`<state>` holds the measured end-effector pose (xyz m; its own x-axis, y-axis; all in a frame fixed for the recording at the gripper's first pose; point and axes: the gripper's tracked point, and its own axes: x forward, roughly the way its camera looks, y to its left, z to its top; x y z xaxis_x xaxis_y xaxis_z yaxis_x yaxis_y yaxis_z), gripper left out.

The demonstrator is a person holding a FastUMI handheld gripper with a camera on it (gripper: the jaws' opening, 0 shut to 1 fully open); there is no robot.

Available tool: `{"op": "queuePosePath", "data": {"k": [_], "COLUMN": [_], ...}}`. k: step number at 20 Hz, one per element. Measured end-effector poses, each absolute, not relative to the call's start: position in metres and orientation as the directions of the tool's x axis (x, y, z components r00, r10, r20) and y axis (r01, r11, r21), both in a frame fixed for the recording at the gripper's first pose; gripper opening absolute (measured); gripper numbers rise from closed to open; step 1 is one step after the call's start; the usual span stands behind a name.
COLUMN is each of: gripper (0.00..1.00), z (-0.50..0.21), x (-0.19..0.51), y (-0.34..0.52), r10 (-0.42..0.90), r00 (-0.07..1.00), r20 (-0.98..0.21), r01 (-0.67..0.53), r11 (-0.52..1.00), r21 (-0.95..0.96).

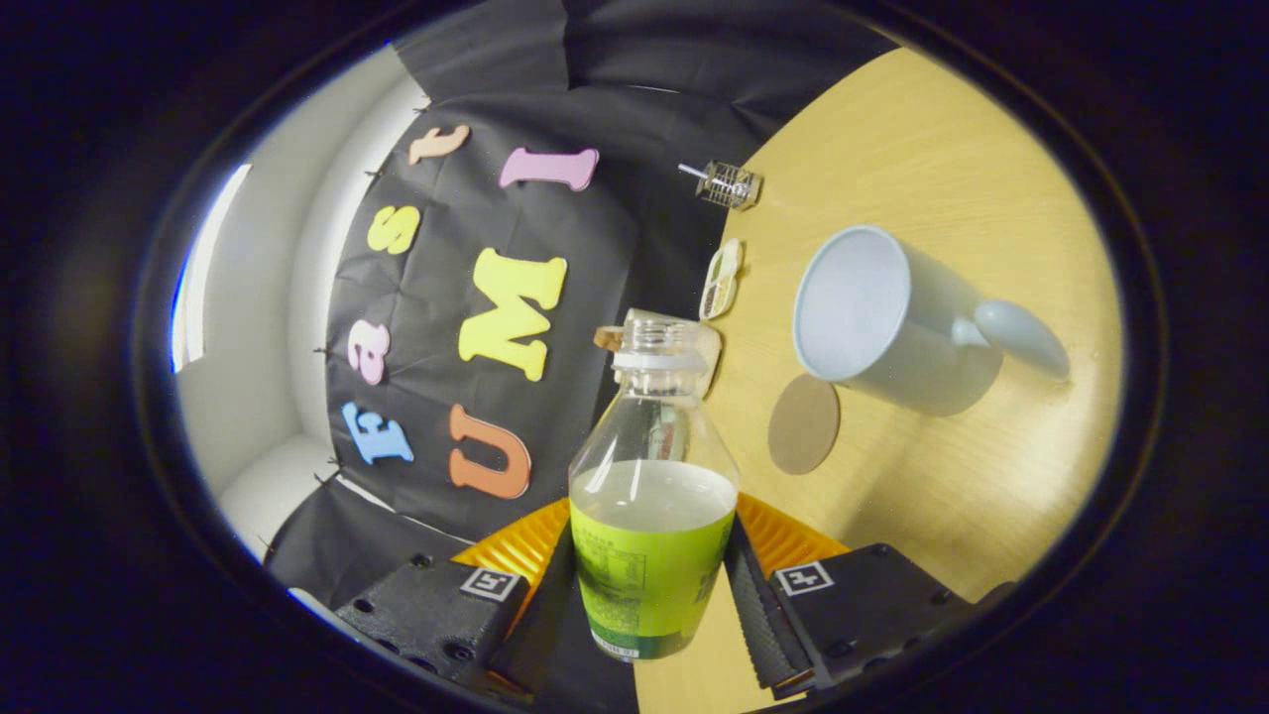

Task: Take the bottle from table, then pour the juice into the cup, finally place the bottle on the coaster

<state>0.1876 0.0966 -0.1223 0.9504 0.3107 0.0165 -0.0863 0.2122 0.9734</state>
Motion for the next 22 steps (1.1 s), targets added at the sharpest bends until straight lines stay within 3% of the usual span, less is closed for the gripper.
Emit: {"op": "queuePosePath", "data": {"k": [8, 22], "gripper": [0.78, 0.78], "z": [-0.079, -0.055], "x": [0.194, 0.190], "y": [0.100, 0.081], "r10": [0.341, 0.294], "r00": [0.932, 0.935], "r20": [0.125, 0.197], "r01": [-0.102, -0.101], "r11": [-0.085, -0.312], "r21": [0.991, 0.945]}}
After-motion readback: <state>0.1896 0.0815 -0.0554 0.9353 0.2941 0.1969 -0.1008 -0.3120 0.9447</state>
